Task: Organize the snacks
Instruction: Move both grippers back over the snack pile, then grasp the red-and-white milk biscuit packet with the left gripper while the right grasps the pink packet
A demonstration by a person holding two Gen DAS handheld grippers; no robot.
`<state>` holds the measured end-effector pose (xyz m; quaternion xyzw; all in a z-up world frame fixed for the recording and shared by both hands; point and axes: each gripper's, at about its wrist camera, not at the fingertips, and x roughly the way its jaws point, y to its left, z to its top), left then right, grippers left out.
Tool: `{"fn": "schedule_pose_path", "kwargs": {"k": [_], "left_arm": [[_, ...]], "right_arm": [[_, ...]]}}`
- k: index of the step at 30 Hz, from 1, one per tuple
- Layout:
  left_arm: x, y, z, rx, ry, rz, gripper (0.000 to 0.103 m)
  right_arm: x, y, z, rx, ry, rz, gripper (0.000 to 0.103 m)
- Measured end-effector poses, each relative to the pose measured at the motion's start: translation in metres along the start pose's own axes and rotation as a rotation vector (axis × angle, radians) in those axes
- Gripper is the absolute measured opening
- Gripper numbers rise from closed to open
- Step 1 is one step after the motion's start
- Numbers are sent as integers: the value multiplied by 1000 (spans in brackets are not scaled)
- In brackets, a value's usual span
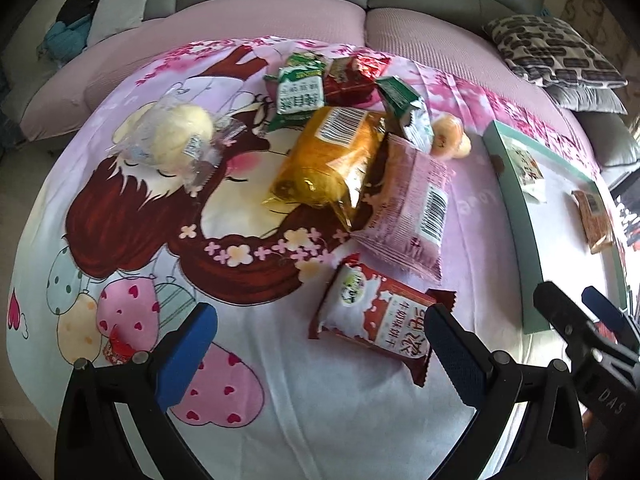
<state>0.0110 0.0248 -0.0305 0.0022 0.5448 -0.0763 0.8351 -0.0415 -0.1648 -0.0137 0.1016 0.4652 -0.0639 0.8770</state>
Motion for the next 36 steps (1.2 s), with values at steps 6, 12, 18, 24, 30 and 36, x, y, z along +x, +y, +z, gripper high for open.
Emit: {"fn": "schedule_pose_path", "kwargs": {"k": [6,12,18,24,30,36], "left_arm": [[4,-13,0,45,12,-24,103],[15,-32,-1,107,41,-23,103],[30,-42,0,145,72,1,103],[33,-29,5,92,68,37,103],[28,-18,4,69,65,-10,79],[28,-15,2,67,71,-43,73]], "right_arm": [[1,-11,4,42,-1,-7,103],[1,-15,6,53,1,-6,103],[2,-13,7,47,8,-3,103],[4,-13,7,46,14,-6,103],[7,-10,9,33,14,-12,103],[10,-2,9,-3,17,-26,103]]}}
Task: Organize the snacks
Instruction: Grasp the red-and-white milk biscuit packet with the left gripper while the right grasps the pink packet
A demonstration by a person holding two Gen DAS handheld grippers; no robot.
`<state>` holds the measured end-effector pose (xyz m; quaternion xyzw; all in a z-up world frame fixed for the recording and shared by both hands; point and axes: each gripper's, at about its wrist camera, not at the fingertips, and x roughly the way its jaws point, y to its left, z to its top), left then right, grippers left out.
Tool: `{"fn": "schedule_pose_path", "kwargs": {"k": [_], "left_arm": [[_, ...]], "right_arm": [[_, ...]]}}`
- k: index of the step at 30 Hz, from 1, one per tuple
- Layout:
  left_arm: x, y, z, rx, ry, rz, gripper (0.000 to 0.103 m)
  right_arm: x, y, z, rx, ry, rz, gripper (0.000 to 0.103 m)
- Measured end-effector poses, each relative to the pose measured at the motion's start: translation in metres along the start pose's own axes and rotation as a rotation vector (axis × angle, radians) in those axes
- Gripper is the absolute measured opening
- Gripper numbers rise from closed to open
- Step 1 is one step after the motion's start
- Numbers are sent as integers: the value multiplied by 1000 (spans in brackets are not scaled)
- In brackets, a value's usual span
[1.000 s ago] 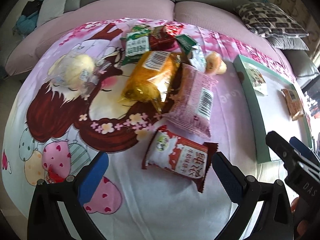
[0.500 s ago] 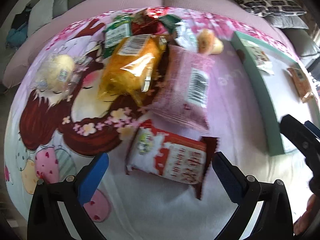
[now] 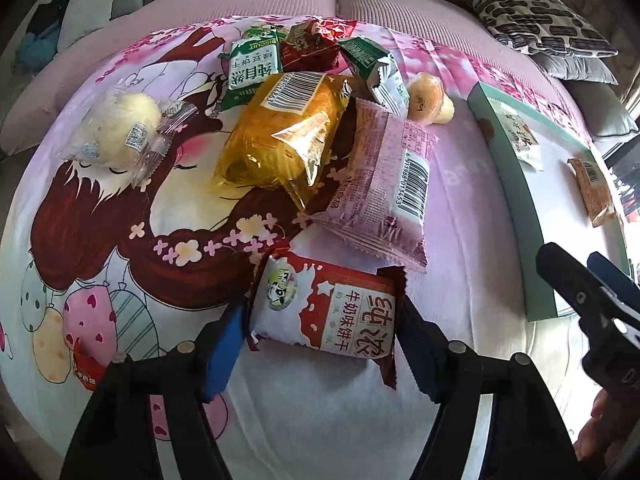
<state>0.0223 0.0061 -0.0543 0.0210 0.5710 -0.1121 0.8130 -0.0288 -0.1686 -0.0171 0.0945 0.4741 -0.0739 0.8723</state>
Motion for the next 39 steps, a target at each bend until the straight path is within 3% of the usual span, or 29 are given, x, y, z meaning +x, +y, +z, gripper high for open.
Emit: {"fn": "schedule_pose_path", "kwargs": {"k": [9,22,26,39], "left_arm": [[-5,30,4,-82,-24,-19,72],[-31,110,4,-345,-139,89,72],[-32,113,8,-360,-157,111,72],[-31,113,10,-348,-160,97,72]], "right_arm": [[-5,22,9,-58,-83,31,103],[10,67,15,-100,-104,151,100],[21,82,16,-129,-80,154,87],[65,114,25,-171,-1,137,85]]}}
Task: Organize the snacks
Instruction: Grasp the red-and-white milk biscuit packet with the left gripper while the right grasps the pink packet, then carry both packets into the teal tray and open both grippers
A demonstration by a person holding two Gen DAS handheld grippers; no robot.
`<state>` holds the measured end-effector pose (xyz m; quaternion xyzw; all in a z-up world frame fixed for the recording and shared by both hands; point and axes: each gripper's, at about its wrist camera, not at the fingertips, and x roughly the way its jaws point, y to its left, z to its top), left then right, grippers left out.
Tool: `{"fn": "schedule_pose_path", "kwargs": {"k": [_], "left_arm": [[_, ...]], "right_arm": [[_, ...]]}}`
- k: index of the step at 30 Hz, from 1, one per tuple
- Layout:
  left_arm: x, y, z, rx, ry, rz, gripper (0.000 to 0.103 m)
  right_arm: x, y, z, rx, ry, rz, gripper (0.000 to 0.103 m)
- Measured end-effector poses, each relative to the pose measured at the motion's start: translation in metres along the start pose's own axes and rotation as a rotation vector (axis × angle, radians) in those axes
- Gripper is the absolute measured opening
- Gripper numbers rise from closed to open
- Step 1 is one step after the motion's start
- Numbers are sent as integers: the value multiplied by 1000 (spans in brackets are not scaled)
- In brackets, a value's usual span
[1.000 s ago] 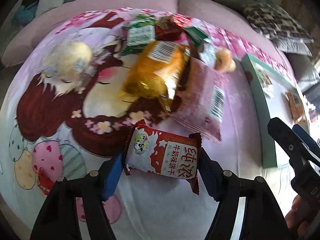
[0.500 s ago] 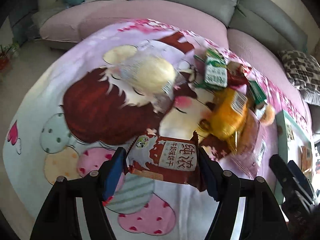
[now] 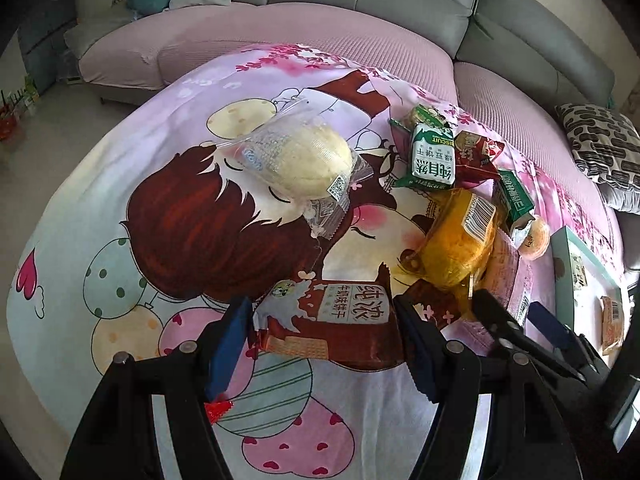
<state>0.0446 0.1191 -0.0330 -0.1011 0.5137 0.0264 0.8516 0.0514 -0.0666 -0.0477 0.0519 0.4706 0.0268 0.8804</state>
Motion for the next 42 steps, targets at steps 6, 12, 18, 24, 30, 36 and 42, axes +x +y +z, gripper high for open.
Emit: {"fn": "schedule_pose_path", "kwargs": {"k": [6,12,18,24,30,36,42], "left_arm": [[1,0,1,3,0,2,72],[1,0,1,6,-1,4,72],[1,-1,1,3,-7,8,72],[-10,-3,3,7,-39,12,70],[-20,-13,3,36,-76,11,63],[-3,-9,-2,21,-14,7,63],[10,-11,-6,33,33,16,69]], "right_arm": [[14,-1,3,-4,25,-29,85],[10,-7,3,3,35,-68,57],[3,-21,1,48,45,-46,45],[-15,-30,-7,85,40,-15,44],[-40,-37,-11,94,6,-5,44],[-47,-46,-17,120,11,-4,44],[-39,-48,-25,134,56,2,44]]}}
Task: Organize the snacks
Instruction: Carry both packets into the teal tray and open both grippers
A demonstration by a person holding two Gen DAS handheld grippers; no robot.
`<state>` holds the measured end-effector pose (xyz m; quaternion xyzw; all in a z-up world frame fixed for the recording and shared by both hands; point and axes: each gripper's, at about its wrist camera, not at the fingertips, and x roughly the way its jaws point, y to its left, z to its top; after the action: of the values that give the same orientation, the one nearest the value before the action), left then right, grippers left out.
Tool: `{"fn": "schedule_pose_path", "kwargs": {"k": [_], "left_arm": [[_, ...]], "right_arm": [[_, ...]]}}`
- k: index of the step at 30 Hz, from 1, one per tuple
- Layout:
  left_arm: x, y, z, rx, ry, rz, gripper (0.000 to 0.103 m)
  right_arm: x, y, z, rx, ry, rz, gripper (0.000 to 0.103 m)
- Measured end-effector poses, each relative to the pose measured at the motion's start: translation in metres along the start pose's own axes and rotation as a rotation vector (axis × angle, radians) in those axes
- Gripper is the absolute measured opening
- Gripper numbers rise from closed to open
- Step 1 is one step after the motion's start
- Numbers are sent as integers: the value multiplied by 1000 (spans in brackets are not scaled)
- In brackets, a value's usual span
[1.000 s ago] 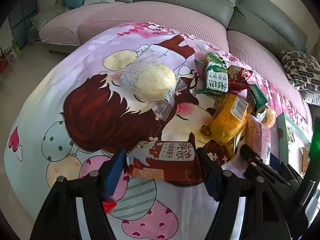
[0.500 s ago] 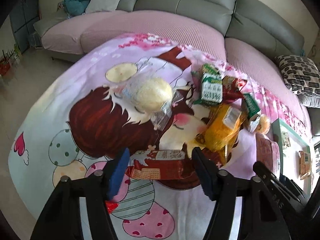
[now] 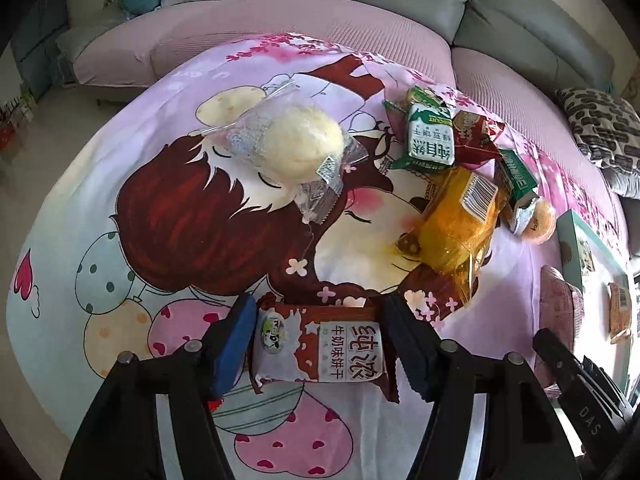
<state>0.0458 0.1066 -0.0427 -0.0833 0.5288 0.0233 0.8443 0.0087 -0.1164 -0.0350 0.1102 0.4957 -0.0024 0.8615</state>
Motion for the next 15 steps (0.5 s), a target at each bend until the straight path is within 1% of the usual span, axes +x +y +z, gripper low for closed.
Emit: {"fn": "schedule_pose_path", "kwargs": {"k": [1,3,5,7,9,11,13,14,15], "left_arm": [[0,-2,-1,9,2,4,71],[1,-5,-3,32,15,18,76],[2,-9,-7,64,21,43,77],[10,-12,-10,80,62,56,77],[13,-12,-13,85,79,45,77],[13,-13,-14,90,76,39,77],[9,-13,-15,94,55,42,77],[8,-14,-15,93,50,37,69],[6,-14,-15,88,44,25,68]], "right_arm": [[0,0,-1,-3,1,0,44],[1,0,-1,-6,4,2,44],[2,0,-2,-6,8,2,44],[3,1,-2,-6,11,2,44],[3,2,-2,-8,14,3,44],[3,4,-3,-13,15,3,44],[3,5,-4,-16,18,4,44],[3,6,-4,-18,20,4,44],[3,6,-5,-19,20,6,44]]}}
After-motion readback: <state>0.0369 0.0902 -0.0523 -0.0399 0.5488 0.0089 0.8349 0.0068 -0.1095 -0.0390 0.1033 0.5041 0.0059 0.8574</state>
